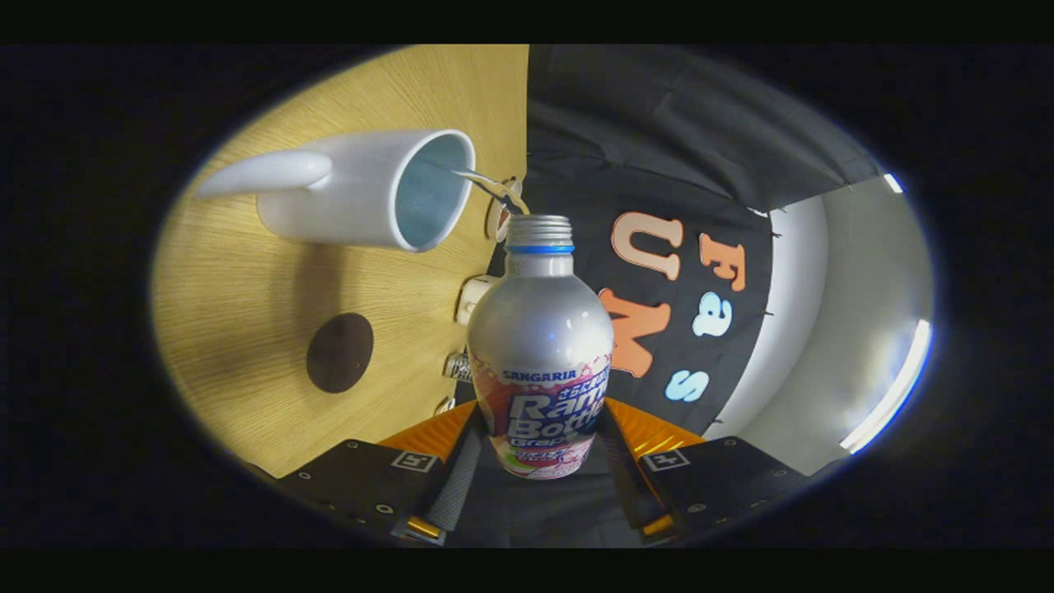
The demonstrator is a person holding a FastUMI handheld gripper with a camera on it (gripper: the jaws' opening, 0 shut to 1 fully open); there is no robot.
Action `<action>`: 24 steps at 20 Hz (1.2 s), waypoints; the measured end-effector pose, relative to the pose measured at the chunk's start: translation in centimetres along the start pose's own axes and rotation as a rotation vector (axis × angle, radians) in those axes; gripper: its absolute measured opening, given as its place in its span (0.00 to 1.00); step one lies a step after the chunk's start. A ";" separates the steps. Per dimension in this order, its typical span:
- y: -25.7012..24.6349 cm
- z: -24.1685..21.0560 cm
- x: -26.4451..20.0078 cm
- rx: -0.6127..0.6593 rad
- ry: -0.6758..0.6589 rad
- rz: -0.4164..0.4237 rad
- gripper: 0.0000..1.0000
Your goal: Take the bottle from table, then pour the juice into the cup, finally place the bottle on the coaster
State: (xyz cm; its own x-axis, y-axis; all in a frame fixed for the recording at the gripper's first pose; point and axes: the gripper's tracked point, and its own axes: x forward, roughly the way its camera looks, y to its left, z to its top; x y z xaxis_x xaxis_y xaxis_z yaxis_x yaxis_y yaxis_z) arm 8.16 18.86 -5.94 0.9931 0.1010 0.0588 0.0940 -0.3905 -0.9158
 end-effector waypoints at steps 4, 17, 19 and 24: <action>-0.6 0.1 0.0 -0.045 -0.009 -0.005 0.74; -1.7 0.6 0.1 -0.143 -0.039 -0.007 0.74; -1.7 0.5 0.1 -0.155 -0.041 0.001 0.74; -1.9 0.5 0.2 -0.183 -0.053 0.013 0.75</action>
State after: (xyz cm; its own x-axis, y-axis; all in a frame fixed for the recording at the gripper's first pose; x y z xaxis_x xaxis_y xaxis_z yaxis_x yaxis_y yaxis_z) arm 8.17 20.11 -4.41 0.9898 0.1406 0.0219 0.0966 -0.5511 -0.8288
